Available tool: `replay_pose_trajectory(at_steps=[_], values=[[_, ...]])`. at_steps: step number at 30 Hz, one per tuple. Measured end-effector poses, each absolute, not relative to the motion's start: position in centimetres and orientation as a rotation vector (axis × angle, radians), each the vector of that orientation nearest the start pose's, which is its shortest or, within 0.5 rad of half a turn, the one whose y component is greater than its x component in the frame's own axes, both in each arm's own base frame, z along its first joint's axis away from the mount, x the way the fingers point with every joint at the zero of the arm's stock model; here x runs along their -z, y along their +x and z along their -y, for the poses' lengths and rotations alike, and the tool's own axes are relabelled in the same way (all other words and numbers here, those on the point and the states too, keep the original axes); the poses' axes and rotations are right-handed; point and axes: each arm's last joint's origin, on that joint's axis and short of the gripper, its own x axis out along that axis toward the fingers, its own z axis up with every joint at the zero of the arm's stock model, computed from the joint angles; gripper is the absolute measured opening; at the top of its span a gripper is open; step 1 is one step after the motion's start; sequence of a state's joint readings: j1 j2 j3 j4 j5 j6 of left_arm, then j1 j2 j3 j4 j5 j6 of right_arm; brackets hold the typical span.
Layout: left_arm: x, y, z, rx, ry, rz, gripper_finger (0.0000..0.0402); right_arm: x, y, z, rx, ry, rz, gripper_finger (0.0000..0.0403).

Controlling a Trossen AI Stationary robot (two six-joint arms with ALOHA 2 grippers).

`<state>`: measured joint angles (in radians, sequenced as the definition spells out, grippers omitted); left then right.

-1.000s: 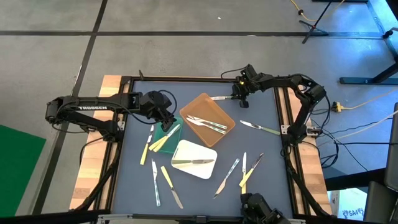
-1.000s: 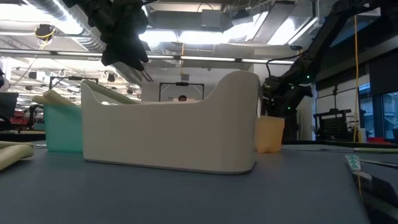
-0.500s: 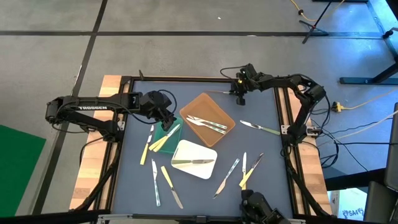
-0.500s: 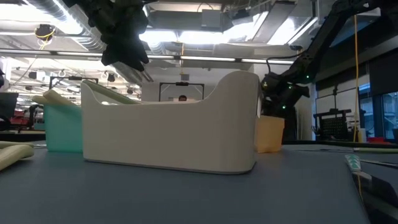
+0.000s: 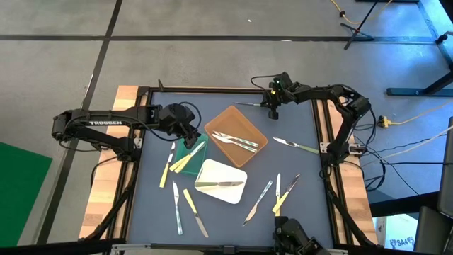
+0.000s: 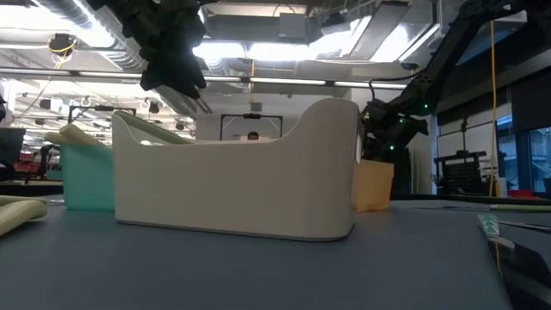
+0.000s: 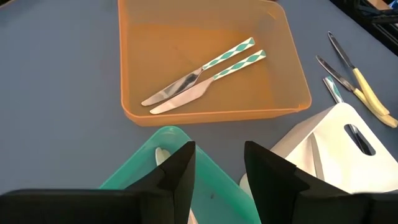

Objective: Sort silverware by color (type)
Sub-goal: Put the green table knife into the white bin

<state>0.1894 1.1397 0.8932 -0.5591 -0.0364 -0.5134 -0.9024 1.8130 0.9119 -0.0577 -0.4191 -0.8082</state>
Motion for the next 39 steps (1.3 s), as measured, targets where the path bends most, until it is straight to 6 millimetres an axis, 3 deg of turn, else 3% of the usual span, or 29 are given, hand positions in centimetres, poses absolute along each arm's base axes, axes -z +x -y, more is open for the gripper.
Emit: replay_pose_trajectory(at_steps=[11,24,35,39], values=[[-27.2,22.5,-4.4,-0.416,-0.545,-0.733,0.0132,-12.8,21.8,25.8,0.125,-0.171,-0.877,0.0017],[-27.2,22.5,-4.4,-0.416,-0.545,-0.734,0.0132,-11.8,21.8,26.0,0.13,-0.165,-0.902,0.0084],[-27.2,22.5,-4.4,-0.417,-0.546,-0.733,0.0132,-11.8,21.8,26.0,0.129,-0.166,-0.901,0.0038],[-27.2,22.5,-4.4,-0.417,-0.546,-0.733,0.0132,-11.8,21.8,26.0,0.134,-0.169,-0.904,0.0041]])
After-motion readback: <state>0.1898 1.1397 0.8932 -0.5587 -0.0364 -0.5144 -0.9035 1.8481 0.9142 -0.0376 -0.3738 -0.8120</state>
